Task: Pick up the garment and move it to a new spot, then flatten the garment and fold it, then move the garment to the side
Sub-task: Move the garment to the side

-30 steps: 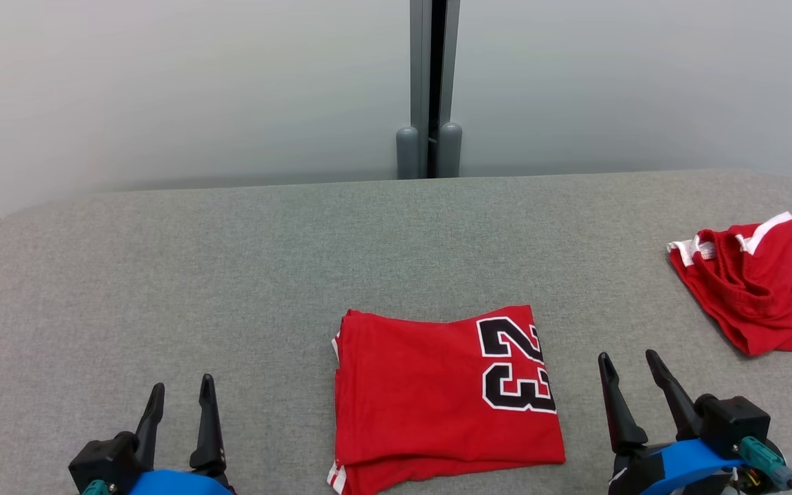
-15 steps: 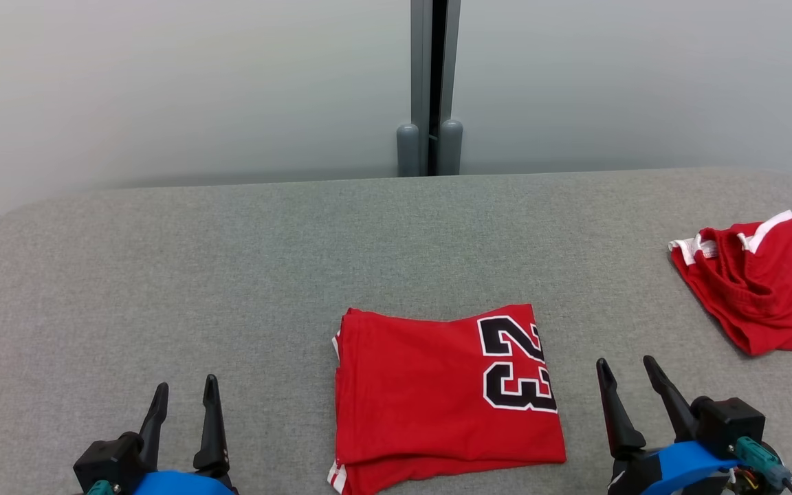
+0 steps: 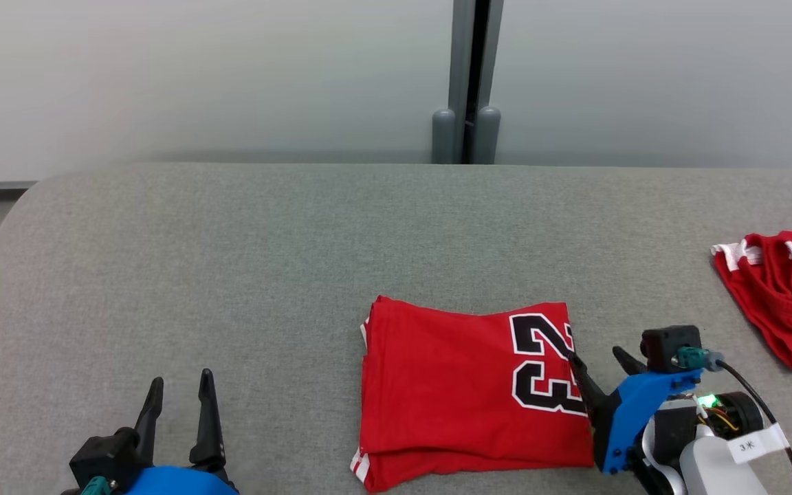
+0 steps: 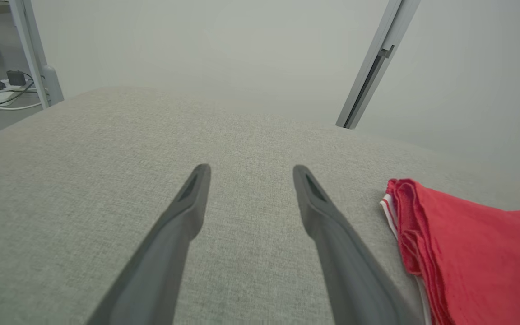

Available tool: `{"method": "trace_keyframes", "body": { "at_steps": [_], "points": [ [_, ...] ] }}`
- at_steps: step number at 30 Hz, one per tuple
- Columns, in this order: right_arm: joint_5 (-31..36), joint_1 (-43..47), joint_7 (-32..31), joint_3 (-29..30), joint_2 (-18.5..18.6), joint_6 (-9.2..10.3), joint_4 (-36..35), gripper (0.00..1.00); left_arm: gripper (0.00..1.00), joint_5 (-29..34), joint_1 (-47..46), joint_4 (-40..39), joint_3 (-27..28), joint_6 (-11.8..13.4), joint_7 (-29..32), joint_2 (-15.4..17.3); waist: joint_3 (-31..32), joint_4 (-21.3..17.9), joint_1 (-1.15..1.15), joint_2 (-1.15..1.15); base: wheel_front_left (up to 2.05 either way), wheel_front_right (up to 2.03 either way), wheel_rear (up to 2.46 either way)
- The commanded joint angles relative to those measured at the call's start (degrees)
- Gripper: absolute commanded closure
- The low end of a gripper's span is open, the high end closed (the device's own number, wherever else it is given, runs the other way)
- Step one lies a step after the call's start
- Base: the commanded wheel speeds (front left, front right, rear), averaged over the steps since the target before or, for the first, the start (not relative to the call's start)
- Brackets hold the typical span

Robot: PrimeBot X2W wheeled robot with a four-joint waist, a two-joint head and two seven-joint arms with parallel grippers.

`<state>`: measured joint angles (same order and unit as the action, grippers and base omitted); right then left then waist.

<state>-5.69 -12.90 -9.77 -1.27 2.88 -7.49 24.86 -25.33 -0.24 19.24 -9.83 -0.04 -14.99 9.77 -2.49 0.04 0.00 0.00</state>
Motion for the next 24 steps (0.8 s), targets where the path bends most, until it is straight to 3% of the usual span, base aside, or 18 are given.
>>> {"method": "trace_keyframes", "body": {
  "at_steps": [1,10,11,12,14,15,24],
  "points": [
    [-0.6,-1.6,-3.6,0.1,0.1,0.00,1.4,0.00,0.00,0.7,-1.0,0.2,0.4,-0.3,-0.3,-0.2,-1.3,1.5,0.00,0.00,0.00,0.00,0.00],
    [-0.7,-4.7,-11.5,-0.1,0.1,-0.01,6.5,0.00,0.00,1.9,-1.5,0.6,1.1,-0.7,-0.3,-1.1,-4.3,4.8,0.00,0.00,0.00,0.00,0.00],
    [-1.1,-4.7,-11.7,-0.4,0.0,-0.01,6.9,0.13,0.00,2.1,-1.5,0.6,1.2,-0.8,-0.3,-1.2,-4.5,4.9,0.00,0.00,0.00,0.00,0.00],
    [-1.4,-4.7,-11.8,-0.6,0.0,-0.01,7.2,0.46,0.00,2.3,-1.5,0.6,1.3,-0.8,-0.3,-1.3,-4.6,4.9,0.00,0.00,0.00,0.00,0.00],
    [-2.1,-5.1,-11.4,-1.2,0.0,-0.01,7.4,0.73,0.00,2.4,-1.5,0.6,1.6,-1.0,-0.3,-1.6,-4.9,4.6,0.00,0.00,0.00,0.00,0.00],
    [-2.2,-5.3,-11.1,-1.4,0.0,-0.01,7.4,1.00,0.00,2.7,-1.5,0.7,1.6,-1.0,-0.3,-1.7,-5.0,4.2,0.00,0.00,0.00,0.00,0.00],
    [-3.0,-9.6,-6.7,-2.2,2.0,0.01,4.0,1.00,0.00,4.6,-2.3,0.2,1.8,-2.0,-0.3,-2.0,-6.5,-2.7,0.00,0.00,0.00,0.00,0.00]
  ]
}}
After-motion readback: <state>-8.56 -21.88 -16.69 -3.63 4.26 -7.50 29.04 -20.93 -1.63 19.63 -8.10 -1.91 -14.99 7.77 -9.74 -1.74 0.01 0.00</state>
